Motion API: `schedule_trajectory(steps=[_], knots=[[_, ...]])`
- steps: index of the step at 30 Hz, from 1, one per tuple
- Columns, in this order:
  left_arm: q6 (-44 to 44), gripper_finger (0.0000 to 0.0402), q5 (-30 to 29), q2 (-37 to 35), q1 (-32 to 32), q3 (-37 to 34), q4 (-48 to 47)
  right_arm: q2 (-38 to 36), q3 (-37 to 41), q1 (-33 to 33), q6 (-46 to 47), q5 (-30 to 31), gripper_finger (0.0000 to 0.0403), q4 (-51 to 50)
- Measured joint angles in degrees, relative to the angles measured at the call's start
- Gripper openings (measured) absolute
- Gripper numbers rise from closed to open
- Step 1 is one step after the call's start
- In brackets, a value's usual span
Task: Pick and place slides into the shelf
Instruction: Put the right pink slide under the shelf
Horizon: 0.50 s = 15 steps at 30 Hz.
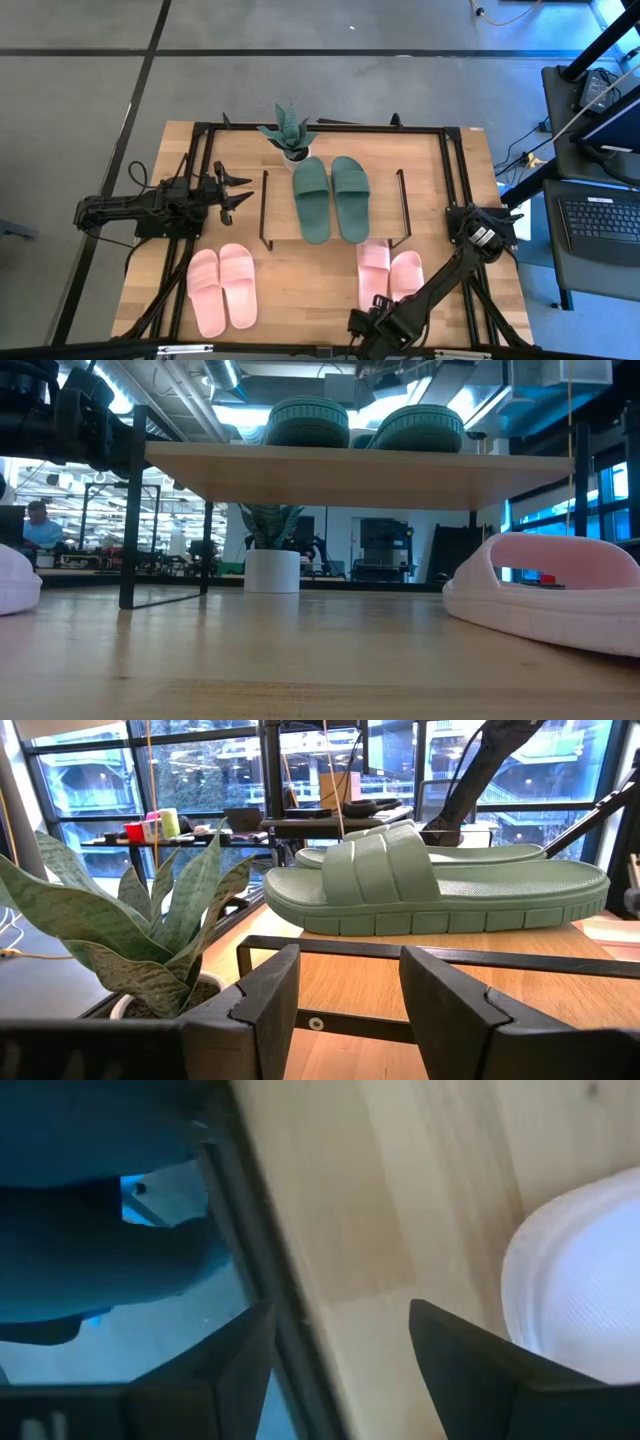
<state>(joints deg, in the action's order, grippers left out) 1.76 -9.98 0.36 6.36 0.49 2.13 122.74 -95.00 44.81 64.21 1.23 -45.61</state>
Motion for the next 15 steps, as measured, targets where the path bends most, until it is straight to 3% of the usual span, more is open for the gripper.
schedule_trajectory(steps=[9,15], knots=[[-0.01,0.0166,0.0,0.01,0.01,-0.01,0.01,0.0,4.33,-0.81,-0.13,-0.06,0.0232,-1.04],[-0.02,0.0166,0.0,0.0,0.01,-0.02,0.0,0.0,4.45,-2.21,-0.18,0.07,0.0232,-7.53]])
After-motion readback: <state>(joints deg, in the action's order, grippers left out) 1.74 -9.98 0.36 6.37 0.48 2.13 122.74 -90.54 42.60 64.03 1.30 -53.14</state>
